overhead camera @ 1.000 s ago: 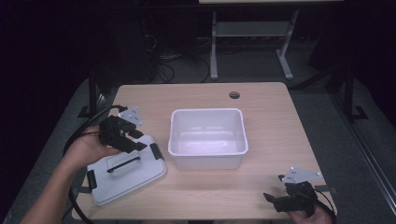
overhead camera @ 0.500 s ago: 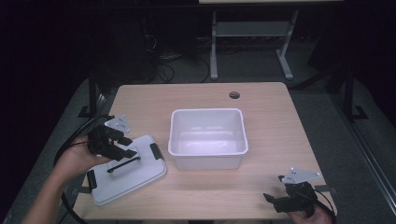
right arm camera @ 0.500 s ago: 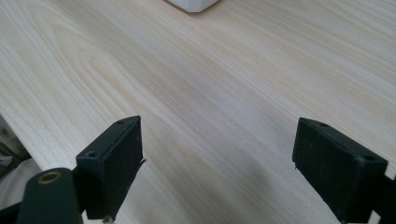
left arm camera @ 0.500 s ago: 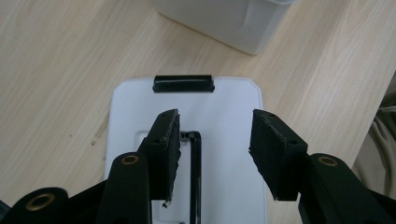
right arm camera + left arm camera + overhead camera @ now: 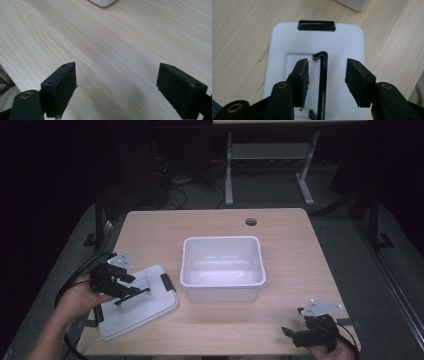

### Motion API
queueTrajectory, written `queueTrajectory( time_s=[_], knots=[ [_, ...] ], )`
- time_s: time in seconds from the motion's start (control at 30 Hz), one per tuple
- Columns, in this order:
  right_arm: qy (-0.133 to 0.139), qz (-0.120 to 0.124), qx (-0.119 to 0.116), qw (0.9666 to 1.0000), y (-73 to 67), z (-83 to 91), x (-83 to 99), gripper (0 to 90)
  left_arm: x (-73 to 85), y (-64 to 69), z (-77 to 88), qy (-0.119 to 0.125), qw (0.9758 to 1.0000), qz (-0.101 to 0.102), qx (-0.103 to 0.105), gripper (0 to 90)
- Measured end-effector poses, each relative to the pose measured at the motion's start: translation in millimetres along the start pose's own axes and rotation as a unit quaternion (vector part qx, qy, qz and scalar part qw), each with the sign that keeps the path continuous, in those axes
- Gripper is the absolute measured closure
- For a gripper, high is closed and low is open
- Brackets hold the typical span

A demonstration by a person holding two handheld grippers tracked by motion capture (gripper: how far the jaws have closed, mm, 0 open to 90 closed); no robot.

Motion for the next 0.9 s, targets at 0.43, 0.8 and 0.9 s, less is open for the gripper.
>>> queueTrajectory(
  time_s=[0.43, 0.8, 0.9],
  knots=[
    [-0.001, 0.005, -0.003, 1.0, -1.1, -1.7, -0.6, 15.6, 17.2, -6.2, -17.3, -0.019, 0.9998, -0.001, -0.007, 56.6],
    [-0.004, 0.007, -0.006, 0.9999, -2.0, -3.3, -0.5, 15.6, 29.7, -11.9, -27.9, -0.022, 0.9998, 0.003, 0.003, 62.0],
    [-0.004, 0.007, -0.007, 0.9999, -2.1, -3.4, -0.5, 15.6, 33.1, -13.7, -30.7, -0.024, 0.9997, 0.001, 0.002, 64.7]
  ],
)
Point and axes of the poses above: each handheld gripper's, and its own axes: z roughly backward along the jaws, x roughly out of its underside, y roughly to its right, the point moved 3 cm from there along -z, roughly forward along the jaws, and after that the axes turned 12 degrees about z, right-handed, at the moved point
